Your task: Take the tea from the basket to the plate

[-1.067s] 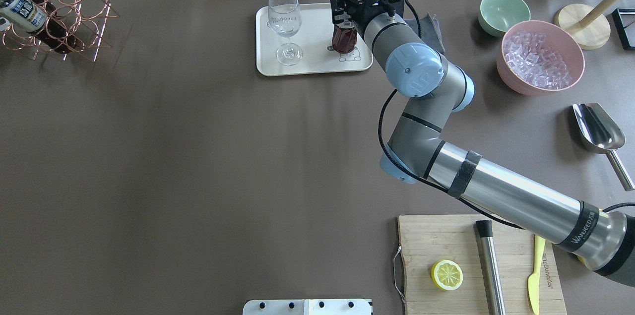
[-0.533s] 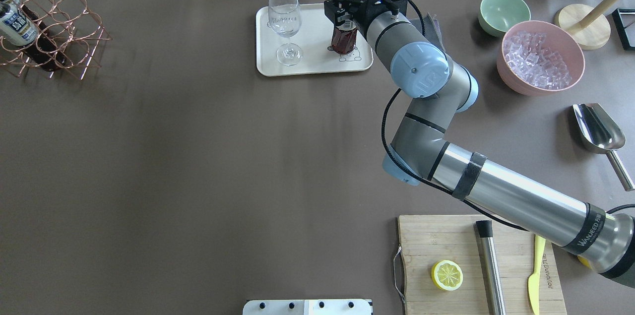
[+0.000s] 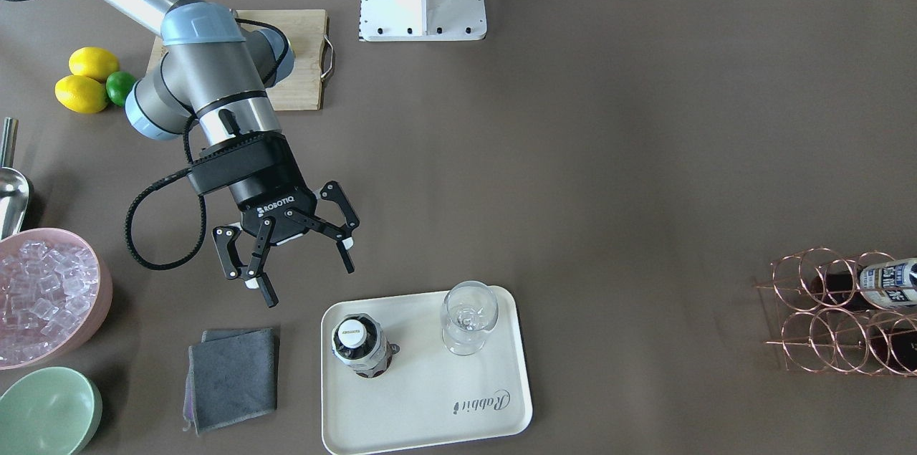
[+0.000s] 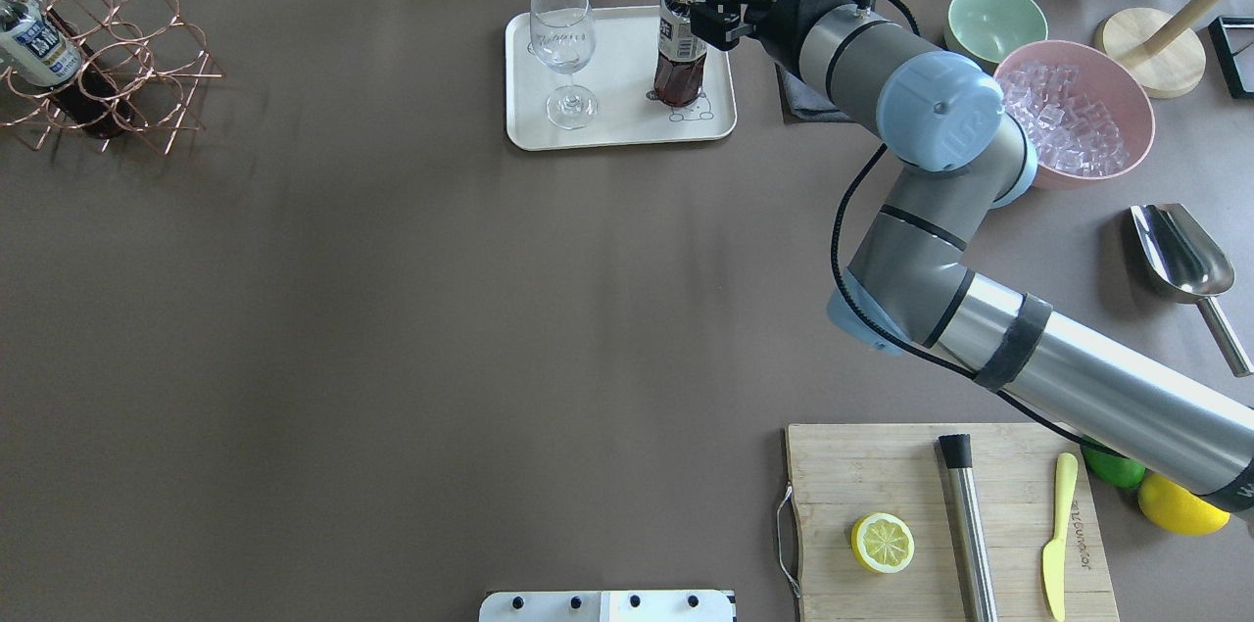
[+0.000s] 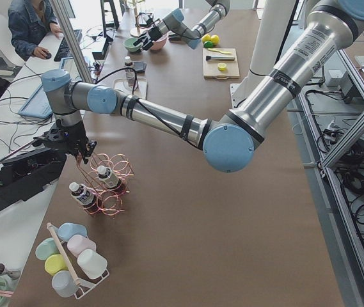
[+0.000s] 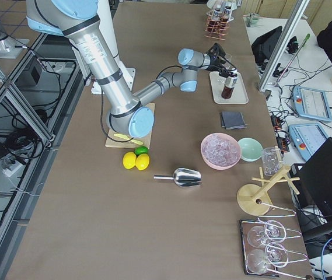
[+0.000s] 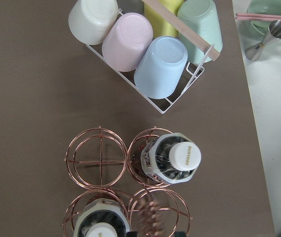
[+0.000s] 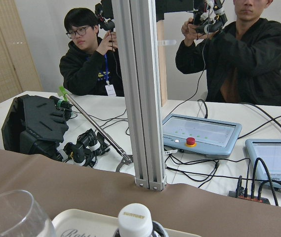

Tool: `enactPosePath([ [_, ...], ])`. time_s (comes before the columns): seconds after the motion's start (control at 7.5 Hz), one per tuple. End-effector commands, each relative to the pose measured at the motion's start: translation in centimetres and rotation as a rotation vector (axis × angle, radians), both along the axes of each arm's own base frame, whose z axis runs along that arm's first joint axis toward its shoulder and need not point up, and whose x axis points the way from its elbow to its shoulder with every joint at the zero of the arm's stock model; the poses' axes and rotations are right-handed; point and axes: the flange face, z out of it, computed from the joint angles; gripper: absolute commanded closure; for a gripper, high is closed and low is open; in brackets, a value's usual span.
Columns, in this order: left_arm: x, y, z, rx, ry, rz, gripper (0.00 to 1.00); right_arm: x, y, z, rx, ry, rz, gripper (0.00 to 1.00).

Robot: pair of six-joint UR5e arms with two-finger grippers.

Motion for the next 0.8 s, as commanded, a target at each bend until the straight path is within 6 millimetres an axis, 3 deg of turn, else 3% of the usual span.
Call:
enactPosePath([
  [0.0,-0.3,2.2,-1.1,0.017,0.000,0.002,0.02,5.3,0.8,3.9,-0.081,0.030,-0.162,0.00],
  [0.27,-0.7,5.3,-3.4,0.021,0.002,0.015,0.02,7.7,1.0,9.0,-0.190,0.068,-0.306,0.00],
  [0.4,-1.2,8.1,-4.5,0.051,-0.005,0.090,0.02,9.1,0.7,11.0,-0.262,0.092,-0.370,0.00],
  [0.53,-2.6,11.2,-4.8,0.115,-0.011,0.178,0.02,10.3,0.4,12.9,-0.336,0.112,-0.405,0.00],
  [0.67,-6.5,15.0,-5.3,0.200,-0.025,0.226,0.02,11.4,0.8,15.8,-0.410,0.125,-0.444,0.00],
])
